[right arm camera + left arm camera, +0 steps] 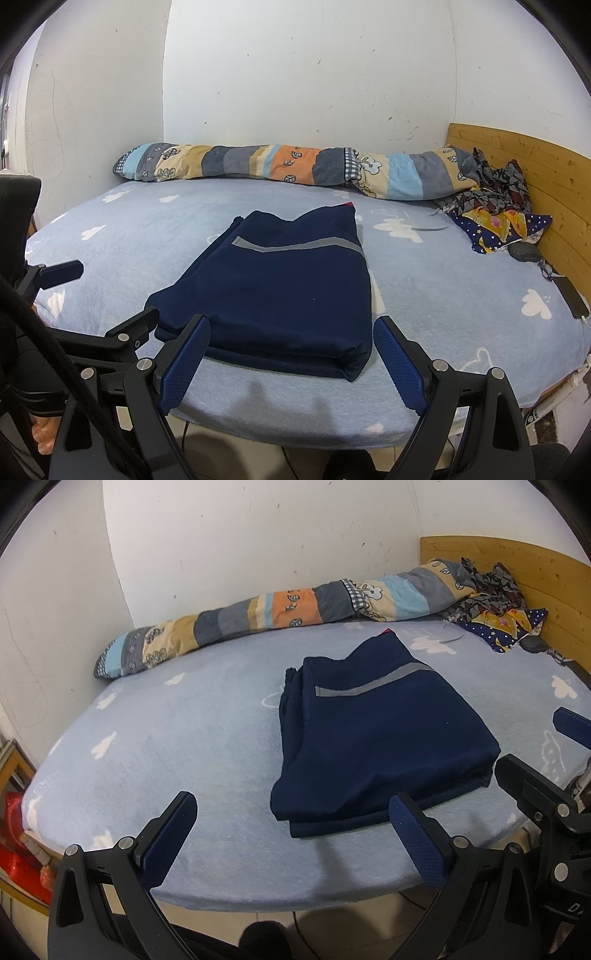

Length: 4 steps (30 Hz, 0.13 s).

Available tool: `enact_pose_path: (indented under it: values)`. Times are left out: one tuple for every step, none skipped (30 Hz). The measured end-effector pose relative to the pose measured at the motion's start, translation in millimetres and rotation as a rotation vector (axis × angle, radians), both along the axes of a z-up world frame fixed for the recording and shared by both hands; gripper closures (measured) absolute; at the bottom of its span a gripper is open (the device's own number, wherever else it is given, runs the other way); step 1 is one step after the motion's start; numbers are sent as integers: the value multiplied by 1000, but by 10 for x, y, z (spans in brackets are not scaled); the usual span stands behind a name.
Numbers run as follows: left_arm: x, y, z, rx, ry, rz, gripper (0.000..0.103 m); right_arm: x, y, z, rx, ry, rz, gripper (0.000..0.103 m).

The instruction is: Fold large clothes

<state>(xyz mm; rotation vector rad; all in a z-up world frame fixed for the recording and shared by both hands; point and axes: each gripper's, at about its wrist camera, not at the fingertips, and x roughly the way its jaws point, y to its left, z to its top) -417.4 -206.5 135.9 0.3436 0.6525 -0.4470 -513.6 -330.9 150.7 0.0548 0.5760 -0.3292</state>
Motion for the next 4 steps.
enact_pose_path:
  values:
    - [-9,9,-11,2,1,1,0,3,8,3,-2,-2,0,10]
    - [-22,1,-10,4,1,1,0,1,14,8,-6,-6,0,10]
    - [-35,-7,-15,9,-1,-1,0,-5,14,19,-9,-12,-2,10]
    - [-45,-16,-18,15,-5,-6,0,-11,12,31,-10,-19,-5,10]
